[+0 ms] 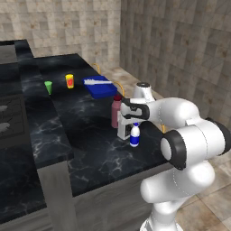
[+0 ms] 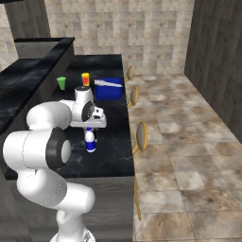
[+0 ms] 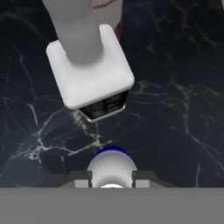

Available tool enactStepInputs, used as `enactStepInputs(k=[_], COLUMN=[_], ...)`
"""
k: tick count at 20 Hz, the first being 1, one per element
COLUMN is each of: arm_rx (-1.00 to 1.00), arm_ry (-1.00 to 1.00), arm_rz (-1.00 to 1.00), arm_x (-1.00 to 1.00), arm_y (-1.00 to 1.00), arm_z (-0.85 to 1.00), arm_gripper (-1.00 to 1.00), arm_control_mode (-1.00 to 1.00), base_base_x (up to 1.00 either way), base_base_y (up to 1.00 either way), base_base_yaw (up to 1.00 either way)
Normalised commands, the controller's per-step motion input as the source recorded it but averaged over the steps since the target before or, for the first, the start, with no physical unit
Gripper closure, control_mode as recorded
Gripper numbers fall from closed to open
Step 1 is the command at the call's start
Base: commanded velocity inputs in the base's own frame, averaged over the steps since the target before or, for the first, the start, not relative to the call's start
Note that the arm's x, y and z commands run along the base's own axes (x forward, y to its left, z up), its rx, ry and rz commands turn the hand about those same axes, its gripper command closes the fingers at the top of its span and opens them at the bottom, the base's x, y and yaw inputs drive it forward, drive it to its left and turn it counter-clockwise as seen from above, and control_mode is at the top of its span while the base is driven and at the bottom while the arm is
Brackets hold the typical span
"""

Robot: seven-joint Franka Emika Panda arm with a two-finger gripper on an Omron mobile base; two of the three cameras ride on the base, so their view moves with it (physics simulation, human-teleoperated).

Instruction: Place the drinks on the dining counter in a tight cluster.

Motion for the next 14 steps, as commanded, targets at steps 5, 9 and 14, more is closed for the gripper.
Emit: enactStepInputs(k=[5, 9, 14], arm_rx=[0.00, 0.00, 0.00], arm_ry=[0.00, 0.00, 0.00], arm_rz=[0.00, 0.00, 0.00], arm_x=[0.00, 0.00, 0.00], arm_y=[0.00, 0.00, 0.00], arm_z=[0.00, 0.00, 0.00], arm_gripper=[-1.00, -1.00, -1.00], arm_control_mode=[-1.00, -1.00, -1.00], base_base_x=[0.00, 0.00, 0.00], base_base_y=[0.00, 0.00, 0.00], base_base_yaw=[0.00, 0.00, 0.00])
